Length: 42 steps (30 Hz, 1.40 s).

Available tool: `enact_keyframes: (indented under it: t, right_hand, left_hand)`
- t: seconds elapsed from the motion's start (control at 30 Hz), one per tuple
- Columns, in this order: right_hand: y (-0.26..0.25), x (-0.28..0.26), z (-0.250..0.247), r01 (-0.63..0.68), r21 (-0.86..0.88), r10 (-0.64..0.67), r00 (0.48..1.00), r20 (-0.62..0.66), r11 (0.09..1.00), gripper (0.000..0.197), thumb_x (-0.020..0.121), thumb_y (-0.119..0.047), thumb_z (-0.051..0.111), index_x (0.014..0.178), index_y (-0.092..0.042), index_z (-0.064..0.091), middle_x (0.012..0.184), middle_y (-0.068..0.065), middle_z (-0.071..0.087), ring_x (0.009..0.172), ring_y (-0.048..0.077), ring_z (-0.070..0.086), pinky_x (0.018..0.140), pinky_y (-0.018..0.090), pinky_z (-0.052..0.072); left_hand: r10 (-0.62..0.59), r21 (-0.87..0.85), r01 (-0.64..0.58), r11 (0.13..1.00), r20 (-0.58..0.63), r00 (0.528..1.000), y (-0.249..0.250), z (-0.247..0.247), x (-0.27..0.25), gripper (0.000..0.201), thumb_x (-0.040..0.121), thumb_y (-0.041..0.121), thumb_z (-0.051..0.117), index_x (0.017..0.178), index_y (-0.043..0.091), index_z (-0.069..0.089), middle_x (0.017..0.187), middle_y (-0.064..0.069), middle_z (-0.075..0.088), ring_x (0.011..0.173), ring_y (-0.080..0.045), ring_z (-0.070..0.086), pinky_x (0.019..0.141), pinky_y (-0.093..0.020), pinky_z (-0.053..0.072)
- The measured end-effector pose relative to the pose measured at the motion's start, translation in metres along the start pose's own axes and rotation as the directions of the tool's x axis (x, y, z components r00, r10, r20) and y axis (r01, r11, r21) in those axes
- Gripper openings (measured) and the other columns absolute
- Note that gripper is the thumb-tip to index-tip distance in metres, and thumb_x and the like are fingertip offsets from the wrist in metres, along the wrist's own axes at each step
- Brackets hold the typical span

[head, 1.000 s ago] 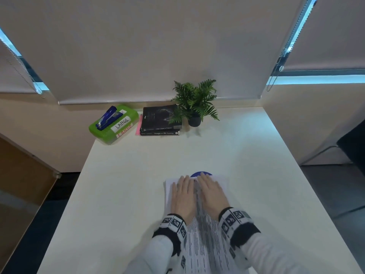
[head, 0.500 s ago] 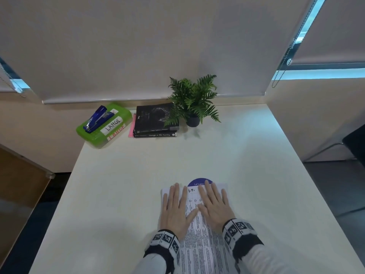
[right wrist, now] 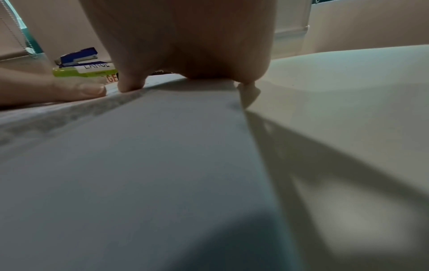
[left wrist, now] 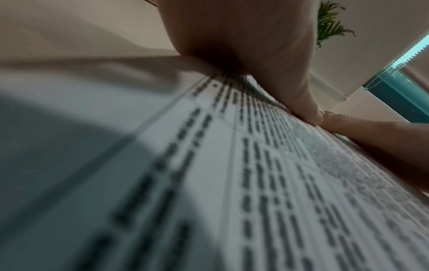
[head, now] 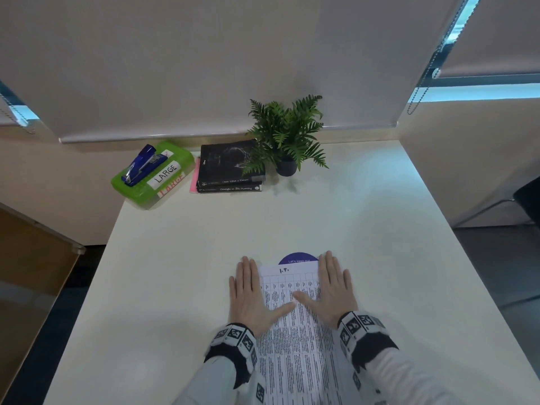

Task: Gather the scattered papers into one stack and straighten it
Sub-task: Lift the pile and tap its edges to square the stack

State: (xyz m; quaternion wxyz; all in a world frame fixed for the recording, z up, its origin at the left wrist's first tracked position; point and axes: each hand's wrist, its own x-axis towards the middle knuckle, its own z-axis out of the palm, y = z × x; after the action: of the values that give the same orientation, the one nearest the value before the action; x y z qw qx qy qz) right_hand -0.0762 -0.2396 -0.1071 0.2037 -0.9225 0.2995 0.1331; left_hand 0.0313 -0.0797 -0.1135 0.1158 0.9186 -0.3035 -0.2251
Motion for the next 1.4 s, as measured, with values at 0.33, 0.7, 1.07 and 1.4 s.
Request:
enact_keyframes:
  t: [0.33, 0.7, 1.07, 1.4]
  right_hand:
    - [-0.009, 0.001, -0.019, -0.146, 0.11, 0.129, 0.981, 0.148, 0.983, 0.09, 0.086, -0.069, 0.018, 0.145, -0.014, -0.022, 0.151, 0.004, -0.032, 0.142, 0.02, -0.023, 0.112, 0.054, -0.011]
    - [-0.052, -0.13, 0.056, 0.085, -0.059, -0.095, 0.979, -0.18, 0.995, 0.064, 0.09, -0.049, -0.01, 0.147, -0.022, 0.001, 0.157, 0.003, -0.005, 0.135, 0.007, -0.033, 0.106, 0.036, -0.024]
    - [-0.014, -0.155, 0.076, 0.116, -0.183, -0.124, 0.992, -0.033, 0.976, 0.058, 0.097, -0.047, 0.016, 0.145, -0.017, 0.031, 0.152, 0.005, 0.03, 0.141, 0.019, 0.018, 0.108, 0.042, 0.017]
    - [0.004, -0.157, 0.07, 0.128, -0.23, -0.112, 0.99, 0.082, 0.965, 0.066, 0.095, -0.056, 0.017, 0.148, -0.017, 0.016, 0.157, 0.003, 0.003, 0.142, 0.022, 0.006, 0.113, 0.041, 0.002]
  left_hand:
    - [-0.223, -0.006, 0.223, 0.975, 0.053, 0.973, 0.0, -0.026, 0.0, 0.087, 0.092, 0.061, 0.016, 0.145, 0.003, -0.021, 0.154, -0.016, -0.027, 0.144, -0.028, -0.02, 0.118, -0.044, -0.011]
    - [0.226, 0.261, -0.18, 0.948, -0.155, 0.962, -0.001, 0.063, -0.136, 0.074, 0.083, 0.032, 0.03, 0.149, 0.009, 0.01, 0.158, -0.011, 0.007, 0.146, -0.029, 0.001, 0.107, -0.06, 0.014]
    - [0.151, 0.237, -0.137, 0.962, -0.041, 0.988, -0.004, 0.064, -0.138, 0.073, 0.094, 0.06, 0.015, 0.149, 0.012, 0.021, 0.156, -0.01, 0.021, 0.142, -0.029, 0.019, 0.11, -0.054, 0.012]
    - [0.313, 0.256, -0.338, 0.906, 0.135, 0.94, -0.033, 0.052, -0.14, 0.102, 0.079, 0.082, 0.028, 0.149, 0.009, 0.022, 0.158, -0.013, 0.015, 0.145, -0.024, 0.008, 0.108, -0.047, 0.011]
